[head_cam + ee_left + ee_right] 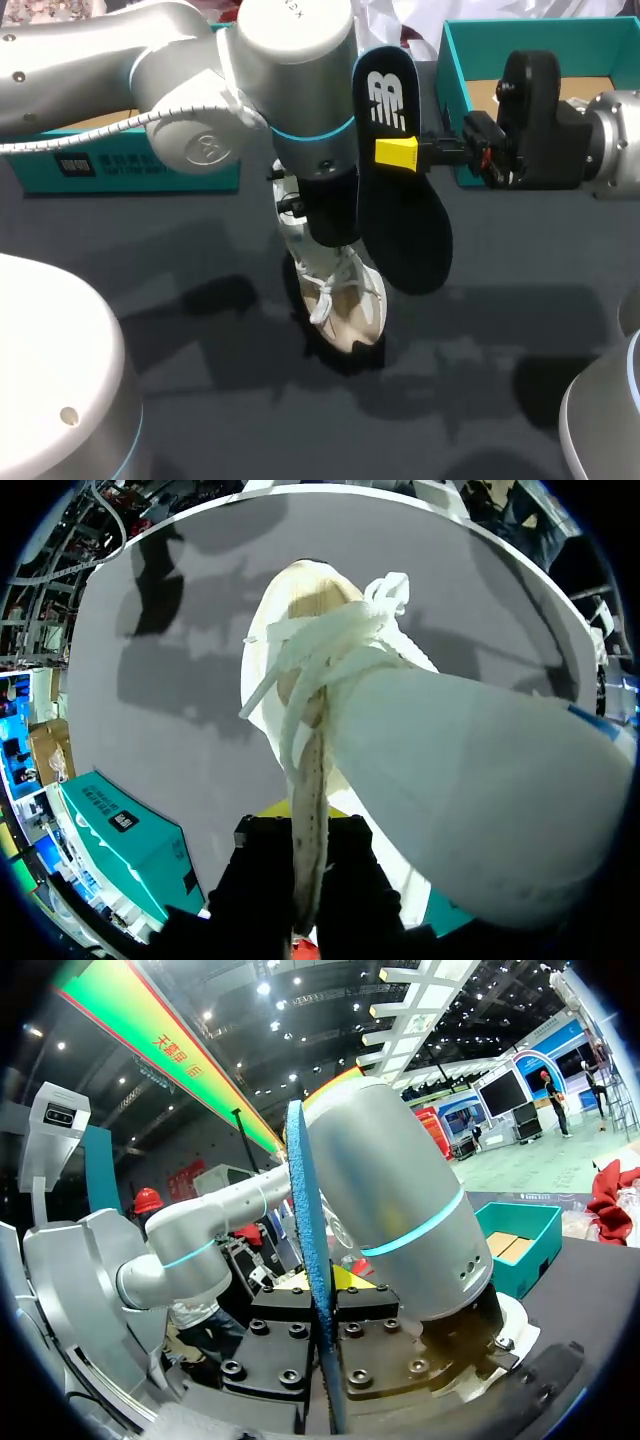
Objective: Take the shoe out of the shoebox, open the shoe tongue, remove and reinsert the insole, then place the shoe into the shoebox
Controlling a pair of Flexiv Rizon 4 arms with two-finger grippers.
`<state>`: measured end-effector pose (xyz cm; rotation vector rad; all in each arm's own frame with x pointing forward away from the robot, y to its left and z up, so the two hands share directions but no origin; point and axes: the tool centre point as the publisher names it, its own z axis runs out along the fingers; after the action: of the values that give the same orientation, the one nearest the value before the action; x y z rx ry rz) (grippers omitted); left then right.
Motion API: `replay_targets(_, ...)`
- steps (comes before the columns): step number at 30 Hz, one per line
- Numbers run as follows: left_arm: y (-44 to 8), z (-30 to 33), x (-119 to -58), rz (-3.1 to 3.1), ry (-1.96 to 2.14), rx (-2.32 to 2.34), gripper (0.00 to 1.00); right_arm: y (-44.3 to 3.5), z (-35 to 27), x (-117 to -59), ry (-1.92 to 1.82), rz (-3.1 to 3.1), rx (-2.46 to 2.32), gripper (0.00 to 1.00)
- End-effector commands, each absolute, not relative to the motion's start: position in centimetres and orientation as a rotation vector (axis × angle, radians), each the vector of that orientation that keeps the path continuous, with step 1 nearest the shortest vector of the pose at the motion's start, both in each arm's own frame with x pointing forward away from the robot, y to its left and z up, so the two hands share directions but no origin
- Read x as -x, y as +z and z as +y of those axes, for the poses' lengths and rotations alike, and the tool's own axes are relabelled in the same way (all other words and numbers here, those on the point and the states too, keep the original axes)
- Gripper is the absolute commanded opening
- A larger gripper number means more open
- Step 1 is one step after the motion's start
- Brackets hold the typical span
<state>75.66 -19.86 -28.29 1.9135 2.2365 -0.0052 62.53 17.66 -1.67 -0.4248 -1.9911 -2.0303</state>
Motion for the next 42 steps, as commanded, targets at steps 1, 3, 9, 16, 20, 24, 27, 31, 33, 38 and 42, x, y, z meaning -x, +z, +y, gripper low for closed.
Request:
replay_targets(1,-28.1,-19.1,-75.8,2.174,-0.022,-1.962,0.00,-1.8,17.9,-62.5,-2.032,-1.990,0.426,0.00)
replay_targets(3,-28.0,-19.1,-75.8,2.148,-0.031,-1.992,0.00,-1.8,17.9,-62.5,-2.032,-1.990,0.426,0.00)
replay_targets(9,-28.7,-19.2,-76.2,2.090,-0.068,-2.062,0.00,-1.8,17.9,-62.5,-2.032,-1.990,0.426,0.00)
replay_targets(16,-30.2,-19.8,-77.5,1.991,-0.131,-2.184,0.00,-1.8,17.9,-62.5,-2.032,-1.990,0.426,0.00)
replay_targets(20,-30.4,-19.9,-78.1,2.000,-0.144,-2.203,0.00,-1.8,17.9,-62.5,-2.032,-1.990,0.426,0.00)
replay_targets(24,-30.5,-20.0,-78.5,2.021,-0.181,-2.230,0.00,-1.8,17.9,-62.5,-2.032,-1.990,0.426,0.00)
replay_targets(27,-30.9,-20.3,-78.5,2.064,-0.183,-2.243,0.00,-1.8,17.9,-62.5,-2.032,-1.990,0.426,0.00)
replay_targets(31,-31.5,-20.6,-78.3,2.075,-0.170,-2.246,0.00,-1.8,17.9,-62.5,-2.032,-1.990,0.426,0.00)
replay_targets(33,-31.8,-20.6,-78.3,2.077,-0.172,-2.254,0.00,-1.8,17.9,-62.5,-2.032,-1.990,0.426,0.00)
replay_targets(38,-32.7,-20.8,-78.2,2.097,-0.184,-2.271,0.00,-1.8,17.9,-62.5,-2.032,-1.990,0.426,0.00)
replay_targets(42,-33.8,-21.1,-78.0,2.118,-0.188,-2.287,0.00,-1.8,17.9,-62.5,-2.032,-1.990,0.426,0.00)
